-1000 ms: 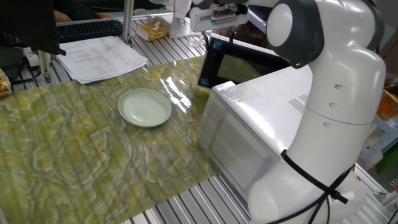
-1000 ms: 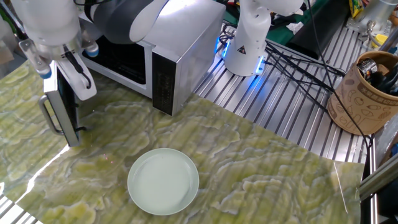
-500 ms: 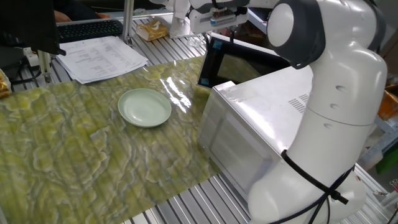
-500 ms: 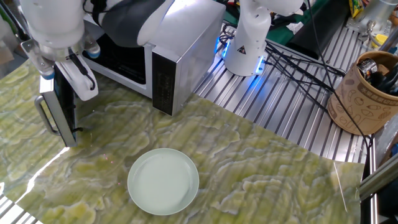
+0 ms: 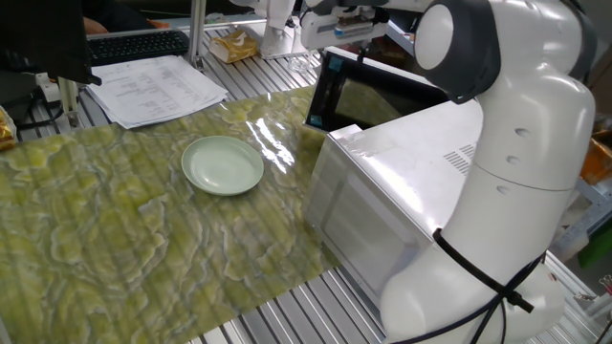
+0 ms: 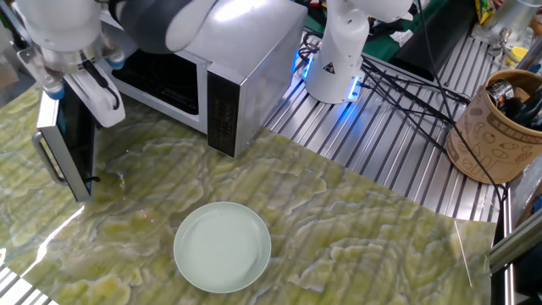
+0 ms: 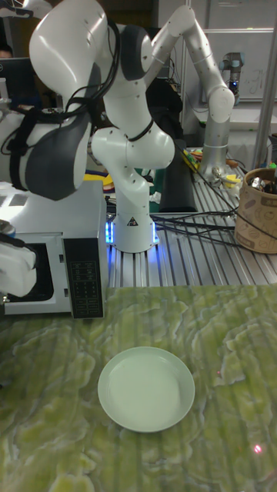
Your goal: Put the bowl into the microwave
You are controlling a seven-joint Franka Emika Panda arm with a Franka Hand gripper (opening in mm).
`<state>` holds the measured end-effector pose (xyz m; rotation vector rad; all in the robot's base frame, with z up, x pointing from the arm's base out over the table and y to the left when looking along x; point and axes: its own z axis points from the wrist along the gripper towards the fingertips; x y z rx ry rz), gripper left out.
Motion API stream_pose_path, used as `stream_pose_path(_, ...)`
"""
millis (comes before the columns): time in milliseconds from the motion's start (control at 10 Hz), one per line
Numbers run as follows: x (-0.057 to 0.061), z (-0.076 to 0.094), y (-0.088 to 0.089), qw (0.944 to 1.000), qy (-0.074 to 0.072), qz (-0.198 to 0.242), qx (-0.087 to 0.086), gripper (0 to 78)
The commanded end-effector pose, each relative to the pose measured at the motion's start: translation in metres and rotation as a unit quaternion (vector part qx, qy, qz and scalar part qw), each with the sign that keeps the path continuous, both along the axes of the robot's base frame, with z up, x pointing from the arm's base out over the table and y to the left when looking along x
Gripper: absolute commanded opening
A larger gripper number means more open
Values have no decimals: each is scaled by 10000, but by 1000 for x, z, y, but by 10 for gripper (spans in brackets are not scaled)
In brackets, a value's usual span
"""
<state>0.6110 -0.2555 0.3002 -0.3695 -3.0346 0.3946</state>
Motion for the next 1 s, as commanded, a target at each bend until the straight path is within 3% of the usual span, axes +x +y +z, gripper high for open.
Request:
stream_pose_path(100,0,2,0,9986,34,-430,303,774)
stream_pose_path(300,0,2,0,9963,23,-766,387,774)
stream_pose_path(600,0,2,0,9929,197,-1056,509,774)
stream_pose_path(700,0,2,0,9928,222,-1067,502,774)
stream_pose_path(800,0,2,0,9919,348,-1119,482,774)
stream_pose_path(1000,0,2,0,9924,348,-1087,459,774)
